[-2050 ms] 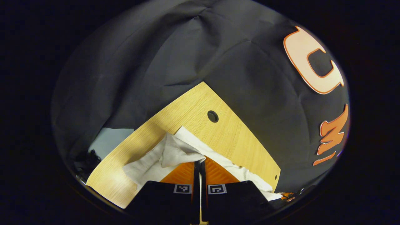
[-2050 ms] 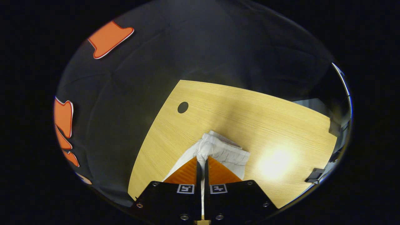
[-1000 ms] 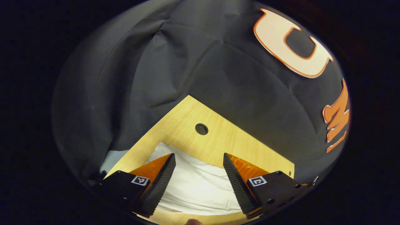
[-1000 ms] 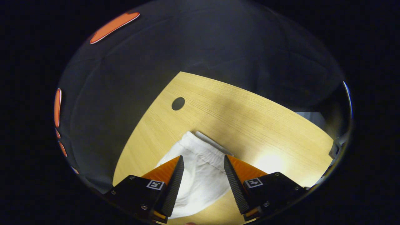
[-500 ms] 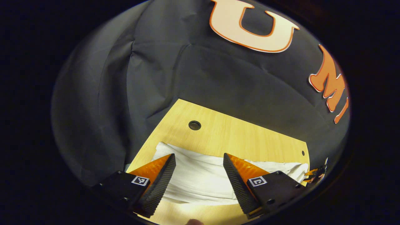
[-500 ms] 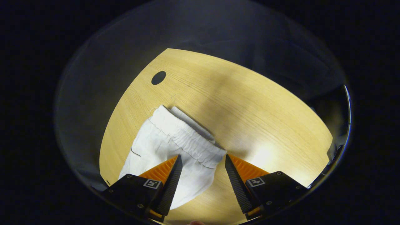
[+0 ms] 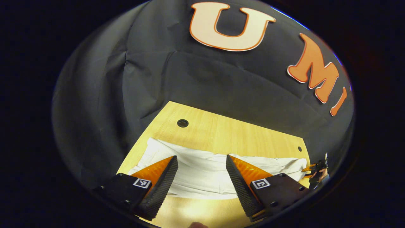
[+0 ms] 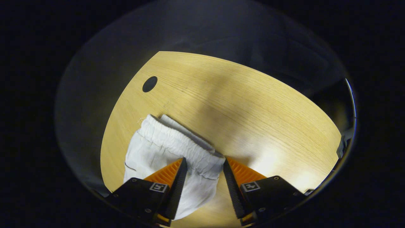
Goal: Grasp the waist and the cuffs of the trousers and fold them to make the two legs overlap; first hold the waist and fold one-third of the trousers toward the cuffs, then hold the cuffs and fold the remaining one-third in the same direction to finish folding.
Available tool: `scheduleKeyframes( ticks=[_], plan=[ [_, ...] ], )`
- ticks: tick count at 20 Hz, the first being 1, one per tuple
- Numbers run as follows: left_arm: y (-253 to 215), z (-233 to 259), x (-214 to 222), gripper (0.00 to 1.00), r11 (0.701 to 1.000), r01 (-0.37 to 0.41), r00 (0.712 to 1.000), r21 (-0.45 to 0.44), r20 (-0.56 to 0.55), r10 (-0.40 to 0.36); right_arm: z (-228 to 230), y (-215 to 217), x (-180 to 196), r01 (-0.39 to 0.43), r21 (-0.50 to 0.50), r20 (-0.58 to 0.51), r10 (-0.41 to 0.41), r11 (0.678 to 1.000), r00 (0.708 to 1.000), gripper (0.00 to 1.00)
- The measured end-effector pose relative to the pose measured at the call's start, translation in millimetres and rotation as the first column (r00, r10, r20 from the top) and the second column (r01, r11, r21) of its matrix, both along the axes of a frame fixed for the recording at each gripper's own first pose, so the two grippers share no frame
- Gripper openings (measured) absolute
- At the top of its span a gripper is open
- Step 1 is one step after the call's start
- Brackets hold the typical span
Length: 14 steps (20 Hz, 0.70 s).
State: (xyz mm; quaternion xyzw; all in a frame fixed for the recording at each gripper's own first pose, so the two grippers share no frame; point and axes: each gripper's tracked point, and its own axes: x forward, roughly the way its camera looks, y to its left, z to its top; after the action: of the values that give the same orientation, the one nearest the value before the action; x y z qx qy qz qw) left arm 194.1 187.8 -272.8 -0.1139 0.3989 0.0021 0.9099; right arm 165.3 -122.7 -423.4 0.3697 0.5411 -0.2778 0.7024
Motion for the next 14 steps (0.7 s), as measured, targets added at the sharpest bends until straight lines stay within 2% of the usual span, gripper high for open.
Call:
scheduleKeyframes(
  ticks=[1, 2, 3, 4, 5, 8, 11, 14],
  plan=[
    [-7.2, 1.3, -5.9, 0.99, 1.0, 0.011, 1.0, 0.017, 0.007, -0.011, -0.1, 3.2, 5.3, -0.005, -0.005, 0.018, 0.005, 1.0, 1.0, 0.65],
    [-12.9, 1.0, -12.4, 1.0, 0.999, 0.021, 1.0, 0.043, 0.01, -0.022, -0.5, 10.6, 10.6, -0.02, -0.015, 0.038, 0.02, 1.0, 0.999, 0.36],
    [-15.3, -0.5, -17.3, 1.0, 0.996, 0.033, 0.999, 0.084, 0.012, -0.034, 0.8, 13.9, 15.9, -0.038, -0.032, 0.064, 0.04, 0.999, 0.997, 0.26],
    [-17.3, -3.8, -17.6, 0.99, 0.992, 0.04, 0.999, 0.12, 0.016, -0.042, 3.8, 14.6, 17.6, -0.05, -0.039, 0.093, 0.054, 0.998, 0.994, 0.23],
    [-20.5, -3.3, -19.7, 0.99, 0.987, 0.058, 0.998, 0.15, 0.022, -0.062, 8.1, 16.7, 17.5, -0.06, -0.046, 0.109, 0.065, 0.997, 0.992, 0.16],
    [-22.2, -6.4, -15.8, 0.99, 0.973, 0.085, 0.994, 0.213, 0.056, -0.099, 38.8, 14.3, 14.1, -0.055, -0.07, 0.199, 0.068, 0.996, 0.978, 0.1],
    [-24.3, -0.7, -12.8, 0.99, 0.97, 0.107, 0.986, 0.218, 0.101, -0.132, 72.2, 12.4, 19.3, -0.043, -0.099, 0.29, 0.07, 0.994, 0.954, 0.09],
    [-29.0, -6.4, -12.6, 1.0, 0.967, 0.156, 0.978, 0.201, 0.106, -0.18, 80.3, 6.1, 16.4, -0.036, -0.136, 0.361, 0.084, 0.99, 0.929, 0.08]
  ],
)
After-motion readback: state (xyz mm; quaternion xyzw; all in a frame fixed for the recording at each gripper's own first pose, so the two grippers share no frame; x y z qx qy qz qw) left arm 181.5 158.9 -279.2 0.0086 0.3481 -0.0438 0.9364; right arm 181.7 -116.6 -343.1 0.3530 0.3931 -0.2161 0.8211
